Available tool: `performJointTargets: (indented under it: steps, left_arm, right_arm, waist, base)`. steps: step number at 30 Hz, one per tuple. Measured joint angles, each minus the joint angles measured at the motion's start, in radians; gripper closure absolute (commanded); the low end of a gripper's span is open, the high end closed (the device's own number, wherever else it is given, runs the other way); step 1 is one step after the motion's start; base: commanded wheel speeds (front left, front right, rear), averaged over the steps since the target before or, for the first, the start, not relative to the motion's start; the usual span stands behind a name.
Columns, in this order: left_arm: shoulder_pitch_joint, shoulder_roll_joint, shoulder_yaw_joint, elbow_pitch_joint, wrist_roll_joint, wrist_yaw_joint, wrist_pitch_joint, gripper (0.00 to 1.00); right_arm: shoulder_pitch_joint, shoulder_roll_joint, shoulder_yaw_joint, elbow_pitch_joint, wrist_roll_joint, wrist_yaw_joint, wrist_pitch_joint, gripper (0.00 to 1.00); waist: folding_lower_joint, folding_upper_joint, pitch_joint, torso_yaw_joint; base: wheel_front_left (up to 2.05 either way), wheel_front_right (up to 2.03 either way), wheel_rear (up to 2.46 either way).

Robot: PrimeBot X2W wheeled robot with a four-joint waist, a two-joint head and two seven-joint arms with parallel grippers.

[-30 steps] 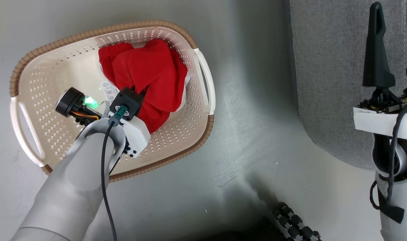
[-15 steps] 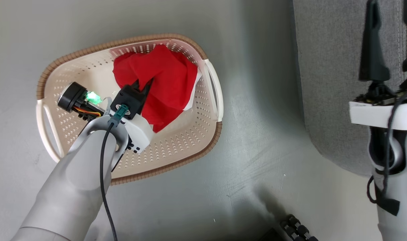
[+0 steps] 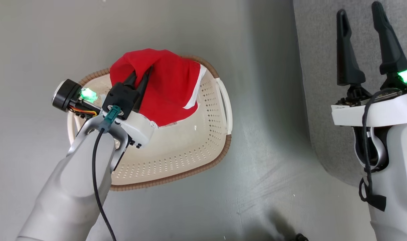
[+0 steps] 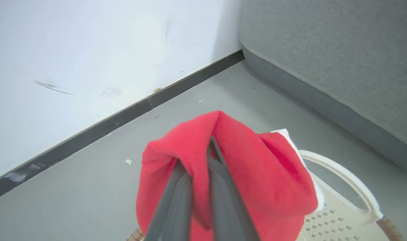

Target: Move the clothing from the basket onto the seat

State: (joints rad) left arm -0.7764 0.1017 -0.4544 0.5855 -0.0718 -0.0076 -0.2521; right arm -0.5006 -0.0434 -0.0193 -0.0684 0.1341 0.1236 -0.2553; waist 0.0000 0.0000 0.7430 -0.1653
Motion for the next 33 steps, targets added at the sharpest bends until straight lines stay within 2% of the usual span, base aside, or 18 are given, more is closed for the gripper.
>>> performJointTargets:
  steps: [16, 33]
  left_arm:
    - [0.122, 0.020, 0.060, -0.236, -0.027, 0.031, 0.000, 1.00]
    - [0.249, 0.063, 0.068, -0.385, -0.044, 0.021, 0.000, 1.00]
  right_arm:
    - [0.015, -0.041, 0.049, 0.096, -0.012, 0.000, 0.000, 0.00]
    - [0.137, -0.117, 0.173, 0.186, -0.013, 0.000, 0.000, 0.00]
  waist:
    - [0.0000, 0.0000, -0.181, 0.060]
    - [0.0000, 0.0000, -0.420, 0.119]
  base:
    - [0.00, 0.00, 0.00]
    - [0.00, 0.00, 0.00]
